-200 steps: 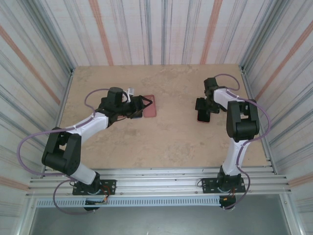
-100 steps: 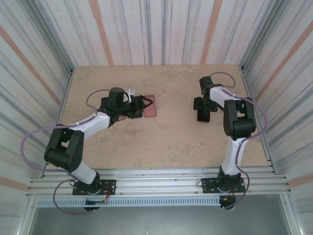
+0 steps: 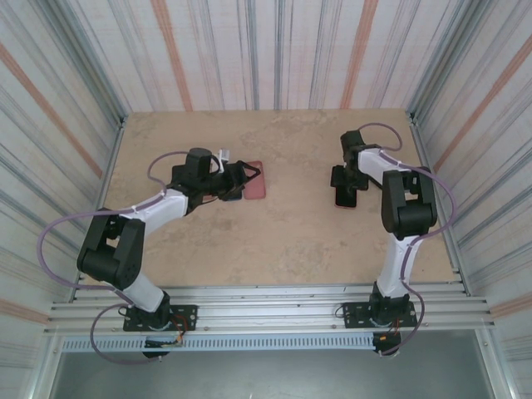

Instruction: Take the phone out of the phone case

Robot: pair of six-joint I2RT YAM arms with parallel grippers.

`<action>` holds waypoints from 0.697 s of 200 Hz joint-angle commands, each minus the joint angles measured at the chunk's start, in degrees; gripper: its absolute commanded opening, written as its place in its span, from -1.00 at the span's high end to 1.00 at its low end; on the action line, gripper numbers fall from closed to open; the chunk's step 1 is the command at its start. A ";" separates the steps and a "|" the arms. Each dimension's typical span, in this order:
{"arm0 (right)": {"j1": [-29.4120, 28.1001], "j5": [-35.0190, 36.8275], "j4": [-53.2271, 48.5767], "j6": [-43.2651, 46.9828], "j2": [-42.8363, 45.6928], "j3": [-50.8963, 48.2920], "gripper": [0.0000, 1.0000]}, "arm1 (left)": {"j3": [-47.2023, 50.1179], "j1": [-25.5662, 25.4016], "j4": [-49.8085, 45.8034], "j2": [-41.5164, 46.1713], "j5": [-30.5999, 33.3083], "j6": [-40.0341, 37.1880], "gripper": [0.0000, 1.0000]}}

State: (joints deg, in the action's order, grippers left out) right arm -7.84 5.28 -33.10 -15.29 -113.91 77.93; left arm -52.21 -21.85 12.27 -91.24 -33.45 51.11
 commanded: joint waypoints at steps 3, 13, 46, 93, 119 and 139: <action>0.65 -4.14 2.92 2.69 6.89 -4.31 -0.05 | -2.64 -0.47 -0.59 0.25 0.45 -1.02 -0.97; 0.76 -5.57 6.74 3.06 10.02 -6.96 -0.02 | -3.46 -0.52 -1.61 0.33 0.56 -1.57 -0.97; 0.31 -10.97 13.61 4.54 16.73 -11.70 0.00 | -5.48 -1.17 -2.08 -0.41 0.32 -1.98 -0.96; -2.28 -16.65 20.49 3.70 24.89 -17.01 0.02 | -9.86 -3.91 -1.35 -3.56 -0.75 -1.80 -0.88; -4.88 -19.30 25.51 1.54 28.73 -20.20 0.01 | -14.18 -6.45 -1.28 -6.32 -1.16 -2.31 -0.81; -7.09 -20.64 26.99 0.78 30.25 -21.14 0.01 | -17.76 -8.13 -1.55 -8.60 -1.63 -2.92 -0.69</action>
State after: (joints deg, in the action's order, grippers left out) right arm -12.71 -11.27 -11.94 -12.97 -87.07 57.80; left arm -65.28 -28.27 10.66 -97.69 -33.54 50.22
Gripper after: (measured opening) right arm 0.760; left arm 0.875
